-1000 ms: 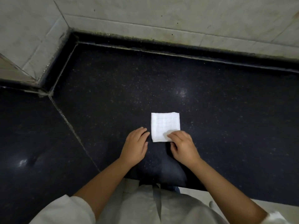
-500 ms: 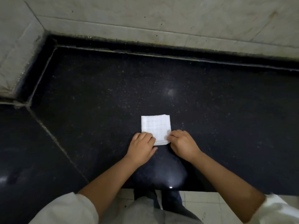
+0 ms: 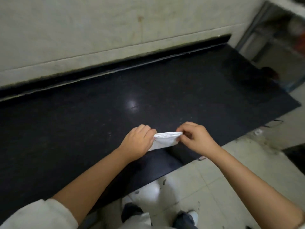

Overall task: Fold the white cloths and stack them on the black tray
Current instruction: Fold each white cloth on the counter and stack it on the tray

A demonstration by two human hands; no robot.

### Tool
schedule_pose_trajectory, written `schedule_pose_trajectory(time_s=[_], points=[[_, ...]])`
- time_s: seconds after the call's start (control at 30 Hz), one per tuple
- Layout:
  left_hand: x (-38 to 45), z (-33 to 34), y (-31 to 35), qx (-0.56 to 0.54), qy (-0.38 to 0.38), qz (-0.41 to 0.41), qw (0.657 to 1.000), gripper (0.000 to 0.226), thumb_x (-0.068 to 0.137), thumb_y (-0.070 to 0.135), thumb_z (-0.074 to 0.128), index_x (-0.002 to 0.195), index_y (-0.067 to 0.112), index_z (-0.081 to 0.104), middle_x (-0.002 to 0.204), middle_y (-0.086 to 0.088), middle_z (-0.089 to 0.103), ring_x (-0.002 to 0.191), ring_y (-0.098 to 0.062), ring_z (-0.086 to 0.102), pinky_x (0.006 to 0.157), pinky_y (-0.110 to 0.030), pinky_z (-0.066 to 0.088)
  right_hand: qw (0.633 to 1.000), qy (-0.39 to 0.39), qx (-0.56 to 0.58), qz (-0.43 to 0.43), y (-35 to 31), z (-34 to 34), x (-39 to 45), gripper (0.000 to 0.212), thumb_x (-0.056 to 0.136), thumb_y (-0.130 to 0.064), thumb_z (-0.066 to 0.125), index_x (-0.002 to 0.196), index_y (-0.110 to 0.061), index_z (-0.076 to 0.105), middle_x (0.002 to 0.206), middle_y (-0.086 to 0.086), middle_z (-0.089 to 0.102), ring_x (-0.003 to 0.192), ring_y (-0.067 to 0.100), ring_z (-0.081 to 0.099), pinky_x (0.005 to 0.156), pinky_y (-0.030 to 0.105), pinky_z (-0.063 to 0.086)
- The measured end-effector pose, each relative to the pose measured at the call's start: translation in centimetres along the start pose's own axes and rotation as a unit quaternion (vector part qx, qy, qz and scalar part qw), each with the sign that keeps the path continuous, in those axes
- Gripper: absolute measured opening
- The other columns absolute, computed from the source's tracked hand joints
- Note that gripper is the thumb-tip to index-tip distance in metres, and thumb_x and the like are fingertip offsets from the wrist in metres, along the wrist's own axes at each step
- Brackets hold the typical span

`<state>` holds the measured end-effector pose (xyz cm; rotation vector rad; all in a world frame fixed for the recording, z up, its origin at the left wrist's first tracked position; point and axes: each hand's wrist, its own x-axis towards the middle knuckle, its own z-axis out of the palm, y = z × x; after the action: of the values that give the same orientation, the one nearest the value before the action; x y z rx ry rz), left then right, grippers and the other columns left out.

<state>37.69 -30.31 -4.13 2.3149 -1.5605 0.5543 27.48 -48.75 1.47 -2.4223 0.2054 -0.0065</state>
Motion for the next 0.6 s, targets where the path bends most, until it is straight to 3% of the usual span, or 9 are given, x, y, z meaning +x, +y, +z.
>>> schedule_pose_trajectory(time_s=[0.13, 0.27, 0.37, 0.47, 0.5, 0.6], points=[[9.5, 2.3, 8.6, -0.054, -0.033, 0.054, 0.997, 0.016, 0.081, 0.029, 0.038, 0.093, 0.02, 0.043, 0.068, 0.003, 0.061, 0.057, -0.012, 0.058, 0.052, -0.019, 0.041, 0.995, 0.069, -0.039, 0.058, 7.1, -7.9, -6.2, 0.027, 0.075, -0.002, 0.066, 0.101, -0.006, 0.065, 0.088, 0.001, 0.052, 0.08, 0.014, 0.054, 0.068, 0.008, 0.038], [18.3, 4.6, 17.4, -0.107, -0.042, 0.141, 0.983, 0.014, 0.081, 0.029, 0.038, 0.092, 0.02, 0.043, 0.069, 0.002, 0.061, 0.056, -0.014, 0.062, 0.042, -0.016, 0.046, 0.98, 0.127, -0.12, 0.093, 13.4, -14.8, -12.2, 0.022, 0.08, -0.014, 0.059, 0.096, -0.001, 0.066, 0.093, 0.02, 0.062, 0.09, 0.03, 0.061, 0.075, 0.035, 0.045], [24.0, 5.6, 22.7, -0.104, -0.029, 0.194, 0.975, 0.011, 0.088, 0.032, 0.036, 0.089, 0.023, 0.043, 0.067, 0.004, 0.06, 0.054, -0.012, 0.061, 0.043, -0.018, 0.044, 0.971, 0.124, -0.168, 0.114, 17.4, -19.9, -16.2, 0.022, 0.072, -0.023, 0.053, 0.074, -0.005, 0.066, 0.073, 0.017, 0.063, 0.071, 0.029, 0.065, 0.06, 0.032, 0.042], [29.6, 7.0, 27.3, -0.08, 0.014, 0.246, 0.966, 0.034, 0.101, 0.032, 0.016, 0.086, 0.02, 0.043, 0.06, 0.002, 0.058, 0.048, -0.015, 0.055, 0.036, -0.019, 0.037, 0.963, 0.135, -0.213, 0.097, 20.7, -25.5, -19.1, 0.011, 0.07, -0.02, 0.064, 0.062, -0.012, 0.064, 0.061, 0.006, 0.063, 0.057, 0.018, 0.064, 0.057, 0.024, 0.035], [31.3, 7.5, 28.5, -0.081, 0.024, 0.257, 0.963, 0.037, 0.102, 0.032, 0.013, 0.086, 0.019, 0.044, 0.059, 0.001, 0.058, 0.047, -0.016, 0.055, 0.036, -0.019, 0.036, 0.962, 0.129, -0.219, 0.099, 21.7, -27.3, -19.5, 0.011, 0.076, -0.019, 0.063, 0.07, -0.011, 0.067, 0.071, 0.008, 0.065, 0.067, 0.019, 0.065, 0.06, 0.021, 0.037], [36.8, 8.9, 31.0, -0.098, 0.053, 0.278, 0.954, 0.036, 0.102, 0.029, 0.015, 0.088, 0.018, 0.046, 0.06, -0.001, 0.06, 0.047, -0.017, 0.054, 0.033, -0.02, 0.038, 0.96, 0.133, -0.208, 0.132, 24.9, -32.4, -19.3, 0.023, 0.09, -0.022, 0.055, 0.099, -0.005, 0.068, 0.1, 0.015, 0.062, 0.098, 0.025, 0.057, 0.081, 0.03, 0.041]])
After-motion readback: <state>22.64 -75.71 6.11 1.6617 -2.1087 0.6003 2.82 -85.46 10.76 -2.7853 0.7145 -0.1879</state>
